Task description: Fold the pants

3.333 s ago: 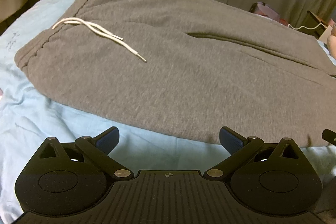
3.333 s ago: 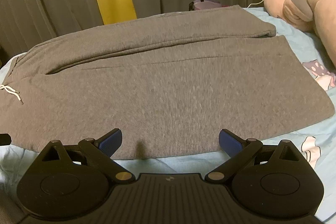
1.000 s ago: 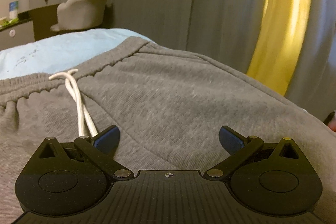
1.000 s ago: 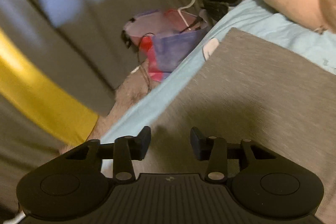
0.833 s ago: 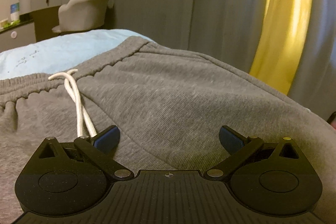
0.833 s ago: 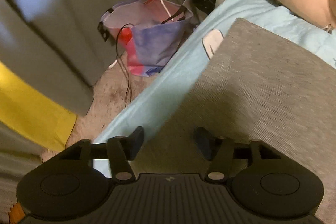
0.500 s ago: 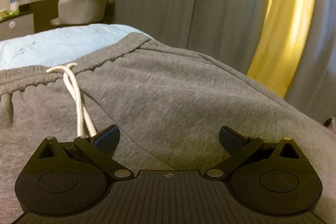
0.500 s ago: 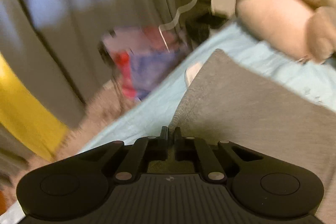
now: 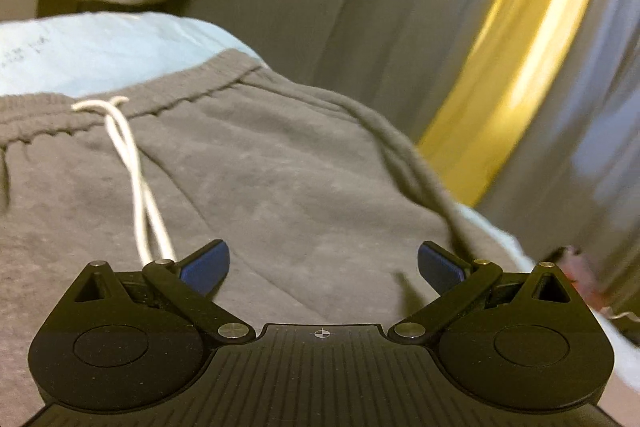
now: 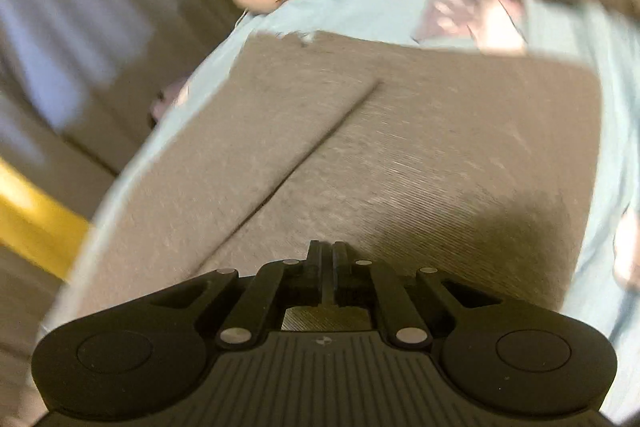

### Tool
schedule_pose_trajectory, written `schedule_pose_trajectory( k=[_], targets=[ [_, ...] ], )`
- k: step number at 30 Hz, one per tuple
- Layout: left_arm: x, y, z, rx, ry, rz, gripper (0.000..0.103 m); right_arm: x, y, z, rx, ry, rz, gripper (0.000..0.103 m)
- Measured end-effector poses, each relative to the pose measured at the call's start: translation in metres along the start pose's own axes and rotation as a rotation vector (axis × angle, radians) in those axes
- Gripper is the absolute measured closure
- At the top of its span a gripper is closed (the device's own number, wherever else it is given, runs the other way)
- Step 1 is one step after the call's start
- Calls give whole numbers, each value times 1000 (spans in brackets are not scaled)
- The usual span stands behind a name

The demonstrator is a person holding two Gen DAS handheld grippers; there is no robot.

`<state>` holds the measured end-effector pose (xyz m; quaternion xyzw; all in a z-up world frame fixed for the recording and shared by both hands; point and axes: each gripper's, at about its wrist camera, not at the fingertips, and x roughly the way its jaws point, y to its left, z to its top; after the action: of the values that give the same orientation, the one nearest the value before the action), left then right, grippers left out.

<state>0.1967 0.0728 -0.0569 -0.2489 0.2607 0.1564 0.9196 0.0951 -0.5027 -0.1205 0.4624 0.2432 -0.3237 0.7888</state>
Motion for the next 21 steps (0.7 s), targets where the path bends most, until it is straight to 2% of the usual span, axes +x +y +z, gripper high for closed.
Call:
schedule_pose_trajectory(
  k=[3,4,6,8,10,12,13,14,15,19,21],
  targets=[
    [-3,-6,12,12,52,-90,0,11,-9,10,44,22,84,59],
    [-4,-5,17,-7,73,-128,0,16,-12,13,65,28,118,56],
    [0,-6,30,-68,135,-197,0,27,-14,17,105,32,174,56],
    [13,-15,47,-68,196,-254,0,39,-13,20,134,34,234,56],
    [34,-24,63,-83,239,-269,0,47,-9,22,123,29,255,56],
    [64,-33,76,-118,295,-267,7,52,-7,21,106,24,259,57],
    [76,-37,80,-139,322,-264,25,49,-7,20,97,18,267,63],
    [92,-43,86,-158,347,-258,40,50,-6,22,88,9,283,75],
    [103,-47,89,-166,362,-250,42,50,-6,24,83,15,299,91],
    [152,-59,96,-186,442,-182,43,54,-8,29,110,59,292,86],
    [173,-61,96,-218,481,-192,43,61,-7,31,120,69,308,84]
  ],
)
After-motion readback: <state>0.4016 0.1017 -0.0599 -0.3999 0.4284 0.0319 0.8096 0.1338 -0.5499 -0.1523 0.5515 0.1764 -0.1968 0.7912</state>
